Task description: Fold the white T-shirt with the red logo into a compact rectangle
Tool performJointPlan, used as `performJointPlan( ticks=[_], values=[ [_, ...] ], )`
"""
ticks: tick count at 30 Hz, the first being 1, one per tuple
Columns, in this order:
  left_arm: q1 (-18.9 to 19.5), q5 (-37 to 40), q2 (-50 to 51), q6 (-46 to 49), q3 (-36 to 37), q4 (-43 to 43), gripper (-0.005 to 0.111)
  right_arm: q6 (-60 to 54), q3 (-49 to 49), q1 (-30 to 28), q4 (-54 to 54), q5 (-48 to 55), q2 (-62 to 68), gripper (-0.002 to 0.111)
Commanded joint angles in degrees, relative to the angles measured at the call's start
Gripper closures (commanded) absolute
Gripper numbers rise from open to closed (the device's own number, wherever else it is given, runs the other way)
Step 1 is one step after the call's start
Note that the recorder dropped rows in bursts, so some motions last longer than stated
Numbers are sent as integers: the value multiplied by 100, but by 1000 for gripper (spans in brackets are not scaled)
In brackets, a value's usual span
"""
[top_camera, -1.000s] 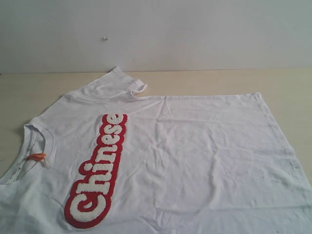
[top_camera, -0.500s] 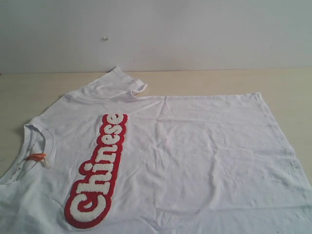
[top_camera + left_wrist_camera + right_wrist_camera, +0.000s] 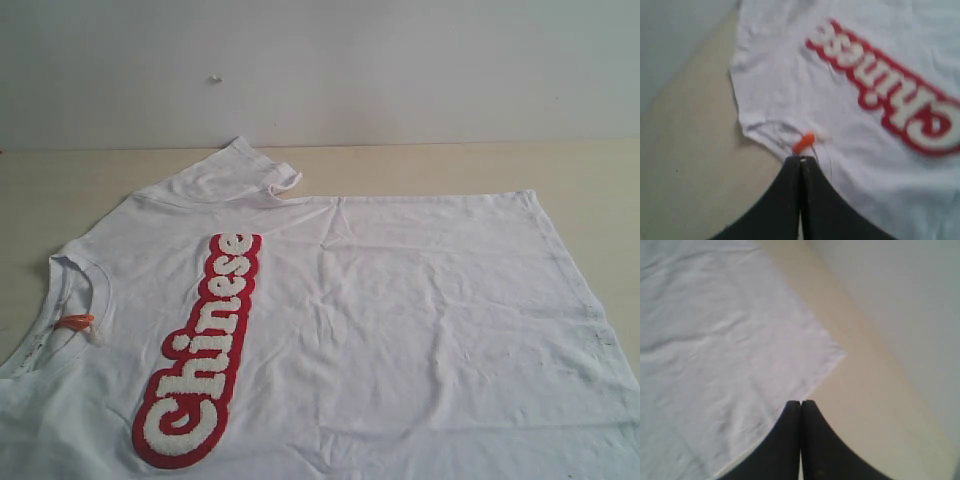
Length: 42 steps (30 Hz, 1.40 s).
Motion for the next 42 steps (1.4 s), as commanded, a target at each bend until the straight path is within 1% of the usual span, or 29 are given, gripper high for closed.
performJointPlan(
  ticks=[1, 3, 6, 8, 11, 12, 14, 17, 18, 21, 22, 26, 29, 32, 35, 39, 41, 42],
  values=[
    [-42, 1612, 1104, 2272, -358, -51, 107, -1575, -88, -26, 292, 850, 904, 108],
    [-42, 1695, 1509, 2687, -359, 17, 107, -1449, -88, -26, 132, 850, 1297, 108],
    [-42, 1464, 1945, 2900, -359, 332, 107, -1409, -88, -26, -189, 836, 1819, 108],
    [9, 1057, 2153, 3120, -359, 489, 107, -1400, -88, -26, -384, 711, 2134, 108],
    [225, 338, 2456, 3390, -359, 443, 107, -1280, -88, -26, -559, 409, 2597, 108],
    [343, 162, 2562, 3536, -359, 326, 107, -1271, -88, -26, -598, 274, 2758, 108],
    [594, 46, 2779, 3800, -429, 68, 107, -1271, -88, -26, -680, 33, 3095, 108],
    [1066, 74, 3145, 4082, -685, -488, 107, -1263, -88, -26, -917, -448, 3573, 108],
    [1258, 120, 3298, 4321, -827, -759, 107, -1236, -88, -26, -1020, -613, 3782, 108],
    [1623, 207, 3658, 4839, -1136, -1482, 107, -1225, -144, -26, -1123, -1074, 4223, 108],
    [1699, 207, 3782, 4972, -1226, -1555, 107, -1225, -228, -26, -1147, -1132, 4401, 108],
    [1753, 207, 4235, 5115, -1495, -1545, 107, -1206, -738, -26, -1146, -1073, 5025, 108],
    [1758, -26, 4619, 5163, -1695, -1482, 107, -1206, -1076, -26, -1146, -1073, 5405, 108],
    [1758, -154, 5286, 5269, -2075, -1482, 107, -1206, -1453, -26, -1158, -1084, 5839, 108],
    [1758, -165, 5707, 5245, -2276, -1579, 107, -540, -1699, -26, -1167, -1084, 6056, 108],
    [1758, -165, 5867, 5245, -2304, -1556, 107, -469, -1753, -26, -1167, -915, 6069, 108],
    [1758, -165, 5867, 5245, -2304, -1556, 107, -299, -1753, -26, -1167, -849, 6069, 101],
    [1758, -165, 5867, 5245, -2304, -1556, 107, -299, -1753, -26, -1167, -824, 6057, 93]
  ],
)
